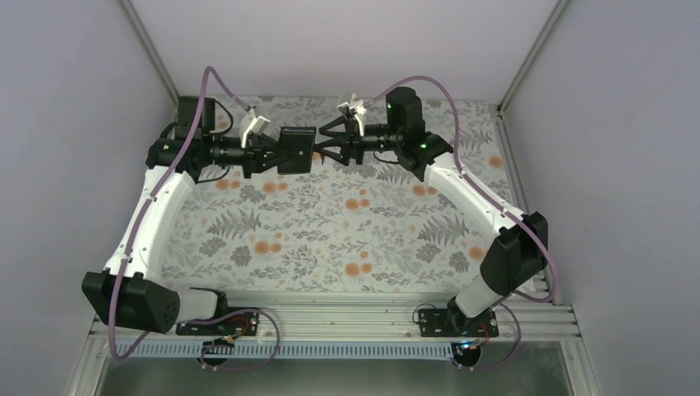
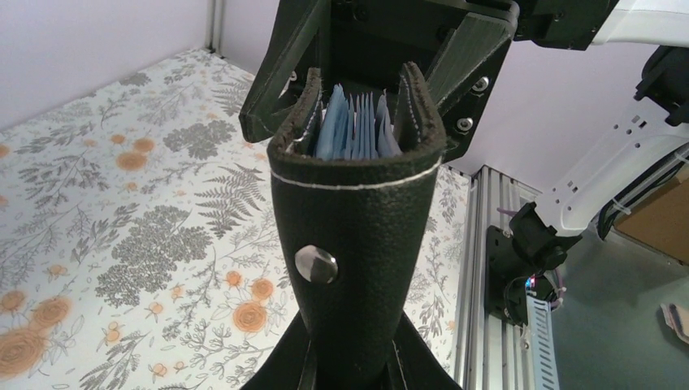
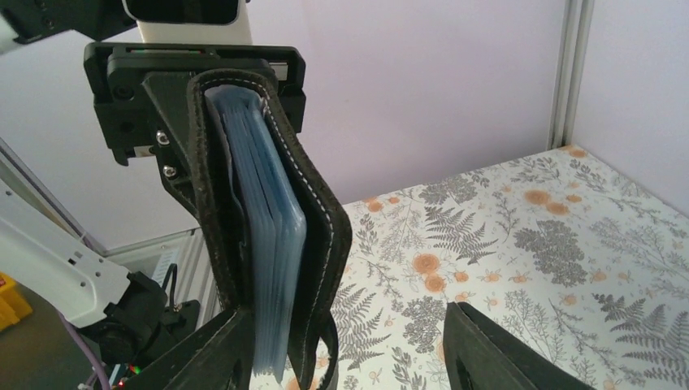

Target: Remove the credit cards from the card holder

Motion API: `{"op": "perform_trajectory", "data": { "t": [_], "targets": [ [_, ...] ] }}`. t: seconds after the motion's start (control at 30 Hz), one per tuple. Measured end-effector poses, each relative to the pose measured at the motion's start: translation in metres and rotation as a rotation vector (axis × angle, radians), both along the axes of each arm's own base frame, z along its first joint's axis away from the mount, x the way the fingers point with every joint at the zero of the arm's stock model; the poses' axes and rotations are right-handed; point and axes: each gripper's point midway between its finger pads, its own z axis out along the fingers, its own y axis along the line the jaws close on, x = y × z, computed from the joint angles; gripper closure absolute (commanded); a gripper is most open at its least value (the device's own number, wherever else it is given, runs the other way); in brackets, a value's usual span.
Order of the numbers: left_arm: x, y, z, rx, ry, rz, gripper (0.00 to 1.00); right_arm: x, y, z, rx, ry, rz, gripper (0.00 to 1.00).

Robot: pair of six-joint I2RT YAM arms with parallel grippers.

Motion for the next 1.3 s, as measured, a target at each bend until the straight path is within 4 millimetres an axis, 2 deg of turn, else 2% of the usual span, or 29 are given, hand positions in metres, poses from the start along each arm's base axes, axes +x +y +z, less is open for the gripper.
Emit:
{"op": "perform_trajectory", "data": {
  "t": [0.4, 0.47, 0.57, 0.67, 0.8, 0.83, 0.9, 1.03, 1.1, 1.2, 1.23, 1.3],
  "targets": [
    [-0.007, -0.001, 0.002, -0.008, -0.016, -0.032, 0.98, -0.003, 0.003, -0.010, -0.027, -0.021, 0.018, 0.36],
    [-0.008, -0.001, 0.003, -0.011, -0.023, -0.038, 0.98, -0.001, 0.003, -0.012, -0.033, -0.018, 0.013, 0.31],
    [-0.010, -0.002, 0.002, -0.014, -0.027, -0.048, 0.98, 0.000, 0.005, -0.016, -0.035, -0.007, 0.020, 0.15],
    [-0.013, -0.004, 0.000, -0.020, -0.015, -0.063, 0.98, 0.001, 0.011, -0.023, -0.041, 0.001, 0.033, 0.15],
    [-0.018, -0.005, 0.000, -0.028, -0.005, -0.081, 0.98, -0.007, 0.018, -0.027, -0.031, 0.014, 0.085, 0.27],
    [-0.019, -0.006, 0.000, -0.033, -0.006, -0.088, 0.98, -0.010, 0.018, -0.026, -0.023, 0.015, 0.105, 0.33],
    [-0.022, -0.007, 0.002, -0.040, -0.010, -0.100, 0.98, -0.017, 0.019, -0.022, -0.007, 0.008, 0.146, 0.47],
    [-0.025, -0.008, 0.002, -0.048, -0.010, -0.113, 0.98, -0.033, 0.021, -0.018, 0.018, 0.001, 0.228, 0.81],
    [-0.025, -0.008, 0.002, -0.047, -0.008, -0.114, 0.98, -0.040, 0.022, -0.017, 0.027, 0.001, 0.267, 0.94],
    [-0.024, -0.007, 0.000, -0.045, -0.004, -0.109, 0.97, -0.046, 0.021, -0.016, 0.033, 0.008, 0.301, 0.96],
    [-0.024, -0.007, 0.000, -0.045, -0.003, -0.108, 0.90, -0.047, 0.021, -0.017, 0.033, 0.010, 0.303, 0.96],
    [-0.023, -0.007, -0.001, -0.044, 0.001, -0.101, 0.62, -0.045, 0.021, -0.018, 0.030, 0.015, 0.294, 0.96]
  ]
}}
